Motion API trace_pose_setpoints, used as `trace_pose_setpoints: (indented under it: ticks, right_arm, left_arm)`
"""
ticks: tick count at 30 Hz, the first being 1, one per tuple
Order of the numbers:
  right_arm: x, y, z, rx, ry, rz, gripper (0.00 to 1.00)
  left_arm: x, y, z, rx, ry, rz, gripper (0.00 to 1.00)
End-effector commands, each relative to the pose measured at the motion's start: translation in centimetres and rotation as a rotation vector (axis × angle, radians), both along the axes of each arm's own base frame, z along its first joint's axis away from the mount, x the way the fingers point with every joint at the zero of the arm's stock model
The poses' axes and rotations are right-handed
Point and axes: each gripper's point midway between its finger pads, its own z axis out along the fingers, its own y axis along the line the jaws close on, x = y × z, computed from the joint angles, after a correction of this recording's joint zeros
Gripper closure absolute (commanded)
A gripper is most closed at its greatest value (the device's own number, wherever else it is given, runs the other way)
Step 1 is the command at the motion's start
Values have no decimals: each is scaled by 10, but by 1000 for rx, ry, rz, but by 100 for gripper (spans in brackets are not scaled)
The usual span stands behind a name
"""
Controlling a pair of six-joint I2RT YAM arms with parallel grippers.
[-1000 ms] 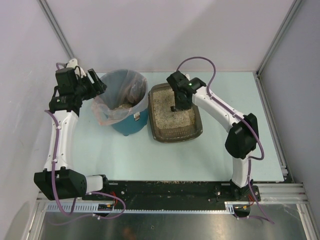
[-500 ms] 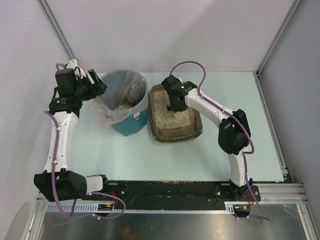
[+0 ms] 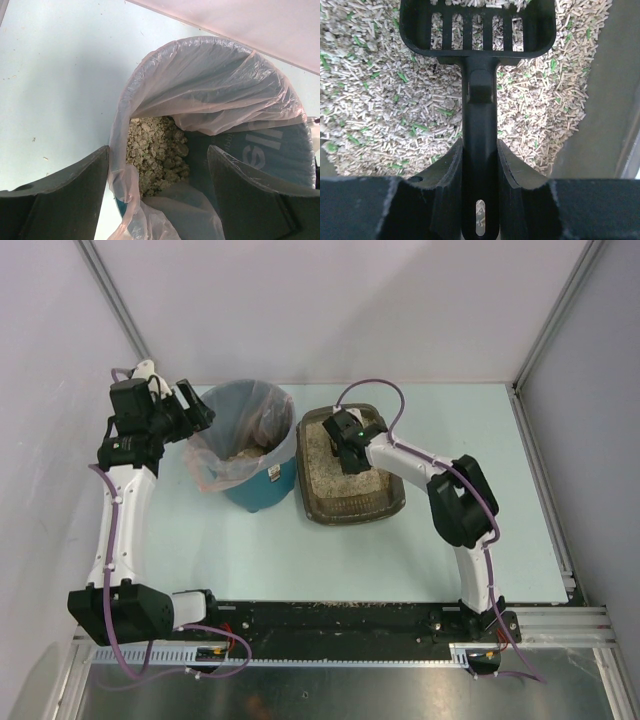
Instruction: Clean the litter box
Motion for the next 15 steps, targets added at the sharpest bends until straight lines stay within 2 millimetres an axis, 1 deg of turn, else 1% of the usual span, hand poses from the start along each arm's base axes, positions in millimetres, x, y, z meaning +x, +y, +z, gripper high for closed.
trace_pose_setpoints:
  ticks: [1,3,4,7,9,10,11,13,14,15]
  right_arm:
    - [30,10,14,69,-165,-14,100]
    - [31,10,14,83,-188,-7,100]
    - [32,11,9,93,-200,-4,100]
    - [35,13,9,109,-227,1,100]
    - [34,12,5,107,-229,7,100]
    - [37,14,7,122,-251,9,100]
    - [34,14,-1,121,-242,20,100]
    - [36,16,2,141,-268,26,100]
    - [33,15,-1,144,-264,31,100]
    - [34,16,1,150,-276,35,100]
  left_arm:
    - [-5,-12,19,-30,-64,-53,19]
    - [-5,-11,19,-27,-67,-51,19]
    - [-5,-11,18,-26,-63,-48,19]
    - [-5,-9,16,-22,-60,-43,18]
    - [-5,-7,16,-20,-60,-38,19]
    - [-6,-7,15,-17,-58,-38,18]
    - [-6,-6,16,-16,-60,-33,18]
    - [-6,-6,15,-15,-60,-32,18]
    - [-6,-5,16,-13,-61,-30,18]
    - [-7,-5,17,-9,-66,-31,18]
